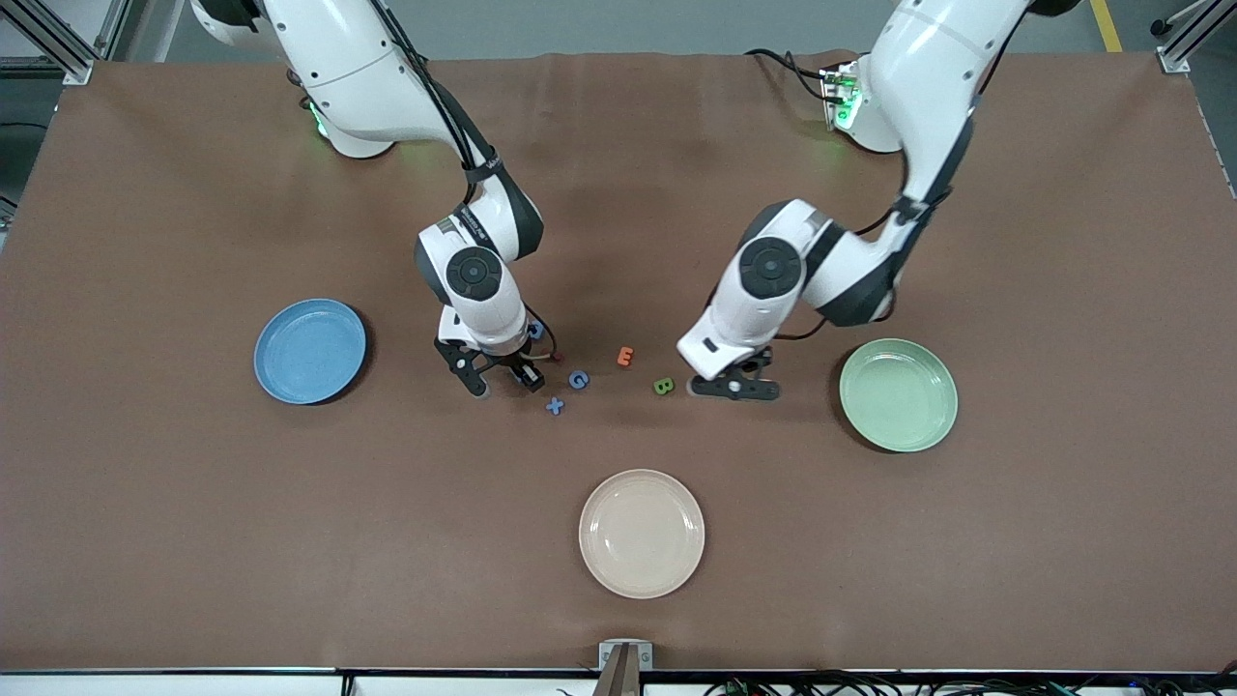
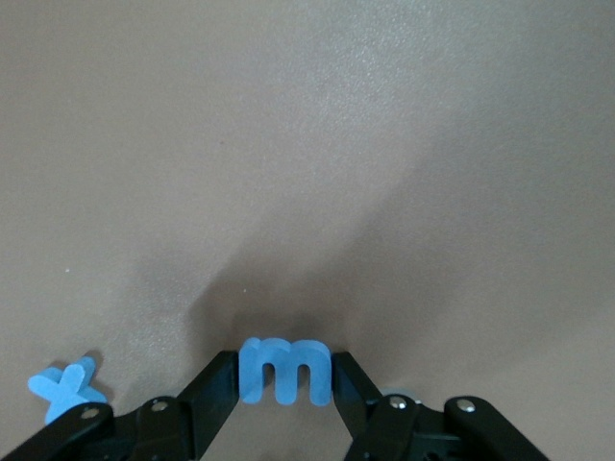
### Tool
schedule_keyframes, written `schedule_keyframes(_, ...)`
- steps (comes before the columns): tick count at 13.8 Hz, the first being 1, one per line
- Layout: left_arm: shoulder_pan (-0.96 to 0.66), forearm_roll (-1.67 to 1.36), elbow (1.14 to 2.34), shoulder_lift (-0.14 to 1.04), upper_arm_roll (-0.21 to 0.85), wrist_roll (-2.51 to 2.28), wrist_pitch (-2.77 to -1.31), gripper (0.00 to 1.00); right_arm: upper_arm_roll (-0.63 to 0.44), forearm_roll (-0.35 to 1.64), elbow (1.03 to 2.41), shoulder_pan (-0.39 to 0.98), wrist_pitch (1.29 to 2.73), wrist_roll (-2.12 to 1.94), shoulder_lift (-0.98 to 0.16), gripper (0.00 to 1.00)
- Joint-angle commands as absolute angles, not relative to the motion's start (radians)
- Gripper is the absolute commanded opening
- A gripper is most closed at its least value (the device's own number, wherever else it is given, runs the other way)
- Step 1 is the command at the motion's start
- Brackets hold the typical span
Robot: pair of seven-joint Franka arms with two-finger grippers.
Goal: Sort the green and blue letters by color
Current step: 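Carry the green N to the green plate while the right gripper carries the blue m, then open both grippers to drop the letters onto their matching plates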
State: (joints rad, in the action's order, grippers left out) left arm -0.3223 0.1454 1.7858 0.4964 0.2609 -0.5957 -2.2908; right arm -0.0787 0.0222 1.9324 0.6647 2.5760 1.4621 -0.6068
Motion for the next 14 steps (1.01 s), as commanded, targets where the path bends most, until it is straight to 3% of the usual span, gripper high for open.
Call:
schedule_keyframes(1,-0.212,0.169,1.821,0.408,0.265,-0.58,-2.182,0.0,-0.084,0.005,1.934,0.68,2.559,1.47,-0.623,0.22)
schedule_keyframes(3,-0.126,0.169,1.831,0.37,0.265,-0.511,-2.094,0.0,-0.086,0.002,1.924,0.67,2.53,1.444,-0.614,0.06)
schedule_keyframes(6,-0.006,0.169,1.909,0.318,0.268,-0.407,-2.068,0.0,-0.089,0.003,1.836,0.629,2.27,1.341,-0.56,0.02)
schedule_keyframes(8,0.053,0.169,1.96,0.331,0.268,-0.39,-2.081,0.0,-0.089,0.005,1.835,0.577,2.173,1.226,-0.494,0.01)
schedule_keyframes(14,0.133,0.19,2.031,0.415,0.267,-0.388,-2.192,0.02,-0.091,0.003,2.139,0.396,2.138,0.843,-0.186,0.02)
